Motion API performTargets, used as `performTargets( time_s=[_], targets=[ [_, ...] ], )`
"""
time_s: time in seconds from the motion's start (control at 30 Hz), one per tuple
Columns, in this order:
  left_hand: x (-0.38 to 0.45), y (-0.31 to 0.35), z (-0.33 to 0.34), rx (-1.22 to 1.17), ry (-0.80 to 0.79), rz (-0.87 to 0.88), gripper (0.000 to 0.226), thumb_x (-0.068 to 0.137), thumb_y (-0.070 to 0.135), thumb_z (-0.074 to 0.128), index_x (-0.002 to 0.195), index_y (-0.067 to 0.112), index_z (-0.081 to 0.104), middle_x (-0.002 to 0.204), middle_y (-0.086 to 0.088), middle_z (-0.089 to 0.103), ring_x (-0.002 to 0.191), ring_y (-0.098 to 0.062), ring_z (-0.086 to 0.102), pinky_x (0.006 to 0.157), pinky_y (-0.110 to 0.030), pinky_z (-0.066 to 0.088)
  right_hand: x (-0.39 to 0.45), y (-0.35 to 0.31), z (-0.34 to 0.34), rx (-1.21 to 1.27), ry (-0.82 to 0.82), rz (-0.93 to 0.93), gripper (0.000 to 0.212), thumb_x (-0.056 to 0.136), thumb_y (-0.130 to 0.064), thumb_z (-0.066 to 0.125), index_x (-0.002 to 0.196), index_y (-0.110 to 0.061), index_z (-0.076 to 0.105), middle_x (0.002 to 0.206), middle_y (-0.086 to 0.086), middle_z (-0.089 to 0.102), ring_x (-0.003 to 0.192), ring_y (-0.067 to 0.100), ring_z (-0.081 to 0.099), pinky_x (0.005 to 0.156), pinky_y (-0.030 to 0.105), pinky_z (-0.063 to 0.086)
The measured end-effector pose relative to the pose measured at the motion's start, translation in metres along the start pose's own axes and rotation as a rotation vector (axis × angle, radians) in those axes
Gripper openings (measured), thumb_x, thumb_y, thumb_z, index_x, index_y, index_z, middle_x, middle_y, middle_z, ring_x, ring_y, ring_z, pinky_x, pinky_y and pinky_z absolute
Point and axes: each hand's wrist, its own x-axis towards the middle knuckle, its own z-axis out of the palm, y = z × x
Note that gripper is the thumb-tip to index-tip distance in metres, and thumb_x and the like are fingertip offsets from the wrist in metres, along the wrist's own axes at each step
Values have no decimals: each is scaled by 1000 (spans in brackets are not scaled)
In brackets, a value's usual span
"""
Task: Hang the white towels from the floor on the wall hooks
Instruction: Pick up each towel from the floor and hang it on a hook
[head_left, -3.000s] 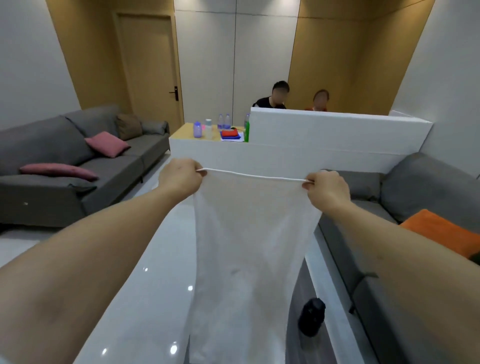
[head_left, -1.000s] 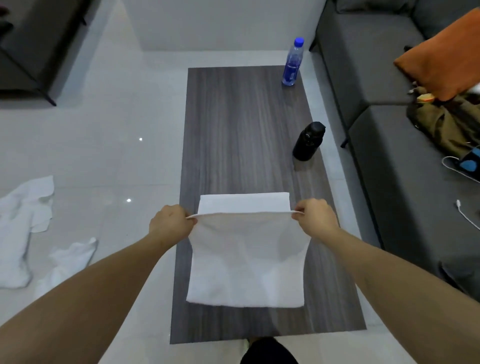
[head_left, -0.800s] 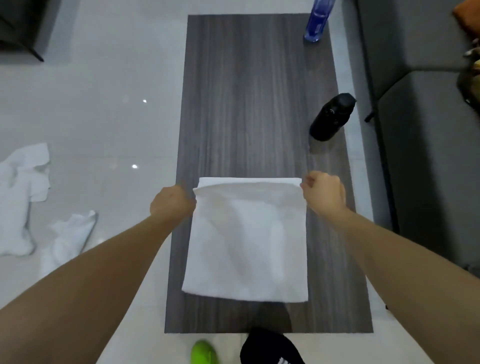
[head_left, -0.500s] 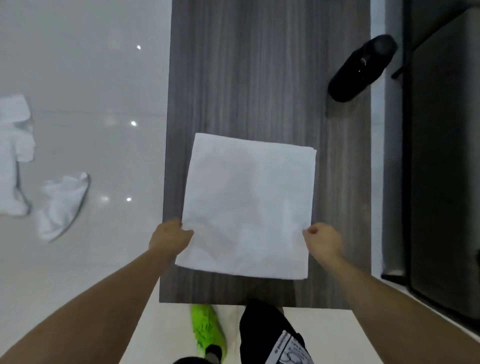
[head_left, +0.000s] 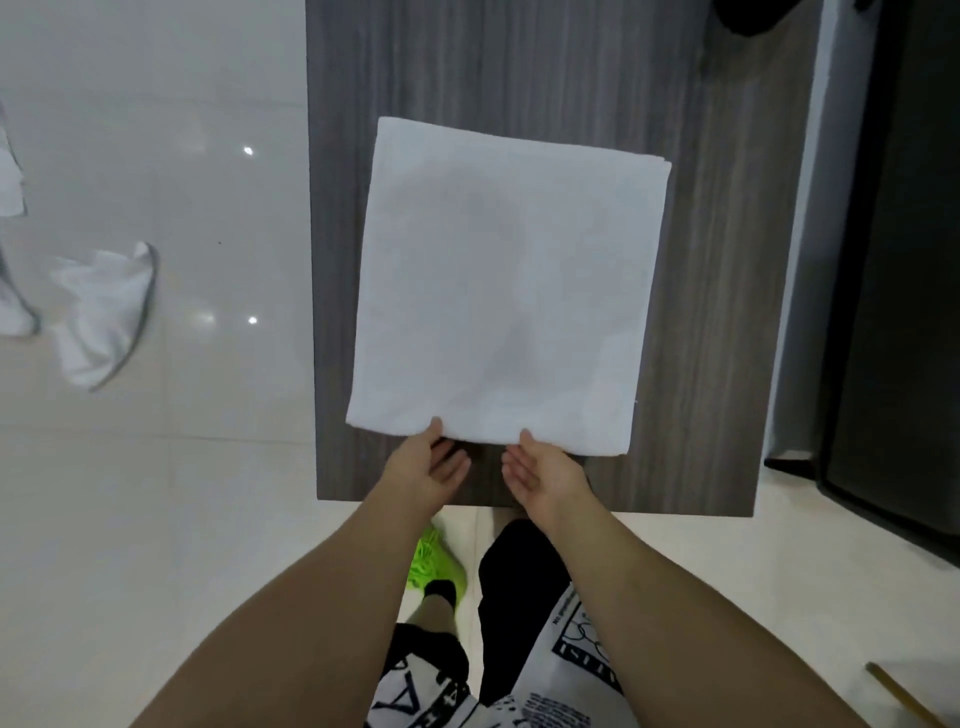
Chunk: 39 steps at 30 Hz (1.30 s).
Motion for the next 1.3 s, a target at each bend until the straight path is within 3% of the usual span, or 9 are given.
performTargets(
  time_s=[0.23,0.43,0.57,0.63,0.77,0.97,1.07,1.2,1.3],
  targets=[
    [-63,26,11,-27,-111,215,27,95,8,60,121,1,58,108,-17,68,94,-27,67,72,-34,57,-59,-17,35,203,-31,-186,18,91,-8,67,108,-2,65,97,12,69,85,19,66,77,27,55],
    [-186,56,-3,-62,-28,722,26,87,-1,60,110,11,55,105,-15,64,85,-31,71,68,-34,61,-180,-8,87,116,17,-649,17,77,5,73,86,-8,67,80,11,70,56,19,63,51,24,52],
    [-285,80,-48,176,55,1133,25,87,8,60,102,21,75,110,-4,70,93,-19,65,91,-34,55,-280,18,120,-234,9,-1133,15,82,-11,72,96,-16,76,91,4,75,83,21,71,85,36,57],
    [-337,93,-85,323,122,1373,29,86,10,59,108,19,75,111,-1,71,97,-17,63,95,-25,49,-331,37,132,-489,41,-1398,24,84,-15,67,106,-18,75,99,4,75,99,23,67,96,36,51],
    [-436,122,-184,556,349,1778,19,86,25,63,99,23,76,98,4,74,95,-16,65,80,-18,41,-425,84,162,-893,51,-1867,23,85,-21,69,107,-18,75,102,4,75,104,27,63,95,35,47],
    [-557,164,-353,543,847,2061,21,84,40,65,91,24,77,93,0,68,90,-23,61,77,-29,45,-551,192,247,-996,-39,-2348,10,89,-26,62,94,-19,68,88,3,64,85,26,57,66,28,32],
    [-598,175,-442,378,885,2076,11,81,32,71,82,21,74,96,6,57,88,-14,50,74,-23,34,-604,261,296,-965,-228,-2538,7,88,-24,61,91,-18,62,92,1,50,85,20,44,71,29,33],
    [-630,173,-569,260,988,2040,7,84,29,66,82,22,66,76,6,63,76,-18,57,65,-26,37,-659,359,352,-1009,-803,-2552,15,86,-19,64,80,-23,51,69,-10,53,64,12,51,60,28,39],
    [-641,163,-664,154,1077,2003,6,85,31,64,83,26,63,70,11,61,74,-16,57,65,-26,40,-688,440,386,-1033,-1100,-2562,22,84,-18,65,74,-29,48,61,-13,52,58,3,50,54,20,35]
  ],
)
